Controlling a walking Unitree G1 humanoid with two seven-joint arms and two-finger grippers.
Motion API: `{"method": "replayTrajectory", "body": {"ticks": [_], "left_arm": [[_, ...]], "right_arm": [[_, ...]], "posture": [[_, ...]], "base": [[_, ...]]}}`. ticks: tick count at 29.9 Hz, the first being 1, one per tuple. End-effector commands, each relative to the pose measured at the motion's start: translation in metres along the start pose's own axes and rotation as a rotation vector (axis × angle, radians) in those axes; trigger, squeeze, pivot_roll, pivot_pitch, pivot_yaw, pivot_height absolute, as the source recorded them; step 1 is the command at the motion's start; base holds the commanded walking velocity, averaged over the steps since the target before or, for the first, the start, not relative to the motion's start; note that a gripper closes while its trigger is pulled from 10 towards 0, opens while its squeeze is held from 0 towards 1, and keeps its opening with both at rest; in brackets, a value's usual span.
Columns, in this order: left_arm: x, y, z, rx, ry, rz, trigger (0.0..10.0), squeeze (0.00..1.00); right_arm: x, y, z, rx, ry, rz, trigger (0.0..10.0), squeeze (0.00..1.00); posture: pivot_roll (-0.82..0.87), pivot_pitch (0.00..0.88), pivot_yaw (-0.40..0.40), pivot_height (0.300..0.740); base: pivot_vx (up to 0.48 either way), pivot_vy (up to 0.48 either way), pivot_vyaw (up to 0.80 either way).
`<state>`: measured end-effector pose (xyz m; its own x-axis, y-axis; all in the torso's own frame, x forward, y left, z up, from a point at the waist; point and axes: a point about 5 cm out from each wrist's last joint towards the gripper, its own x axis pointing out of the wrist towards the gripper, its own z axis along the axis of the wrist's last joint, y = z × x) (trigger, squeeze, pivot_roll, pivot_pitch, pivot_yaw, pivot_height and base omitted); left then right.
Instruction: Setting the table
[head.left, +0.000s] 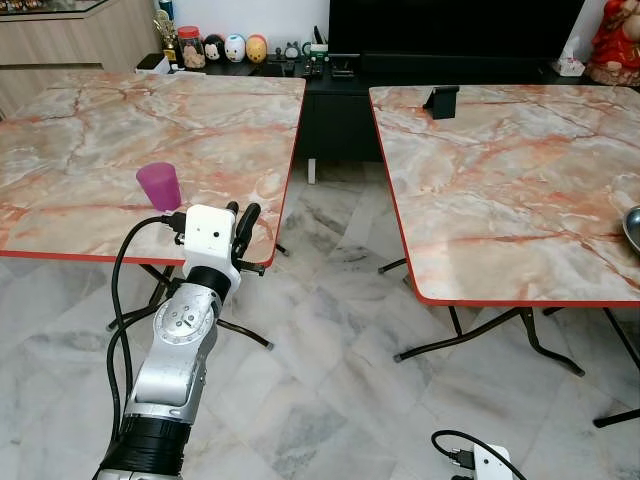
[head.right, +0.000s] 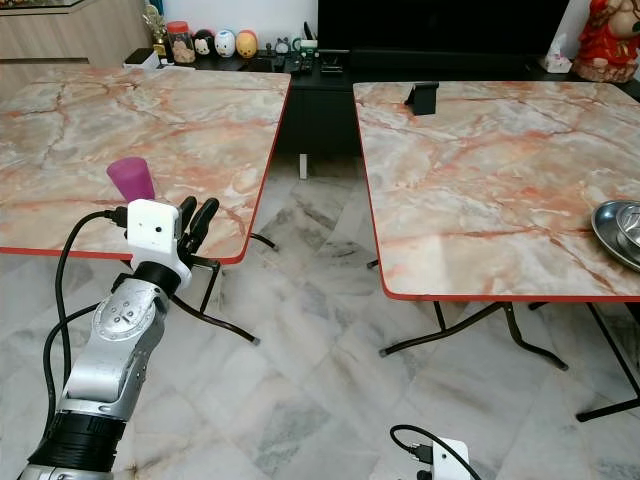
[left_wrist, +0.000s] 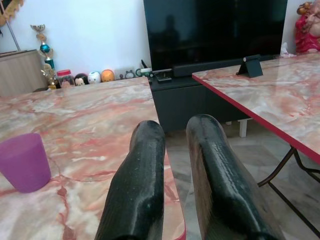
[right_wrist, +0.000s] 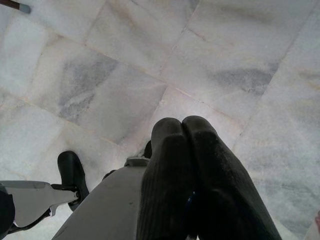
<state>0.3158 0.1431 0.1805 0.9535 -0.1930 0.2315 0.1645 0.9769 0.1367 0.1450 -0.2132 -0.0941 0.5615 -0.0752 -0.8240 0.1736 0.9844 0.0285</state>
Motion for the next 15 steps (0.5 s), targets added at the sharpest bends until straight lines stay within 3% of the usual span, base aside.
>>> {"method": "replayTrajectory", "body": {"ticks": [1, 15], "left_arm": [[0.0005, -0.0011, 0.0024, 0.016, -0.009, -0.004, 10.0, 0.0], [0.0005, -0.0011, 0.0024, 0.016, -0.009, -0.004, 10.0, 0.0]], "right_arm": [[-0.0006, -0.0023, -0.0005, -0.002, -0.003, -0.006, 10.0, 0.0], [-0.0006, -0.0023, -0.0005, -0.002, -0.003, -0.006, 10.0, 0.0]], "posture": [[0.04, 0.0, -0.024, 0.74], [0.04, 0.0, -0.024, 0.74]], "base": [[0.0, 0.0, 0.0], [0.0, 0.0, 0.0]]}}
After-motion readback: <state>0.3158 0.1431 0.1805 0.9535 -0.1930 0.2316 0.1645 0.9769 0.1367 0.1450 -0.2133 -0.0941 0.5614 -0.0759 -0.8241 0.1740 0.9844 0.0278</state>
